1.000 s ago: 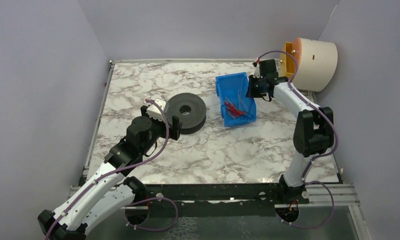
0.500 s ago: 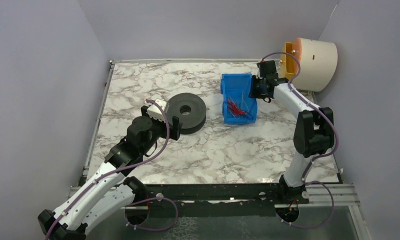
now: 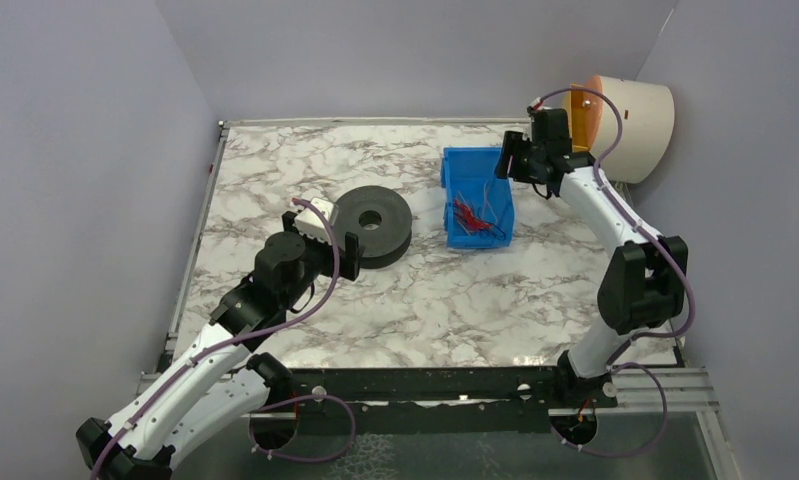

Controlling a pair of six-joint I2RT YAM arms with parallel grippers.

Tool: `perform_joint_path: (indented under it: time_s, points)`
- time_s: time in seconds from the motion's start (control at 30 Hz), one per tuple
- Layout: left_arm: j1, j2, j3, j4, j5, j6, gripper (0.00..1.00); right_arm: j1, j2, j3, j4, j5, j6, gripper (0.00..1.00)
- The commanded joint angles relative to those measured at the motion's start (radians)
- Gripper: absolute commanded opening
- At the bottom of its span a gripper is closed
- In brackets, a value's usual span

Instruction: Wrap the cables

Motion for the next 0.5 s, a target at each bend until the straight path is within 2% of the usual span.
perform_joint_path:
  time_s: [0.0,0.2,0.47]
  points:
    - [-0.002,0.007,-0.004,0.03,-0.024,-0.001,0.99,-0.006,-0.071,0.074,-0.031,-0.062,-0.017,0.66]
    - [-0.002,0.006,-0.005,0.029,-0.024,0.001,0.99,0.002,-0.147,0.067,-0.087,-0.189,-0.032,0.67]
    - [-0.002,0.005,-0.005,0.028,-0.032,0.005,0.99,0.097,-0.193,-0.015,-0.192,-0.182,-0.066,0.65]
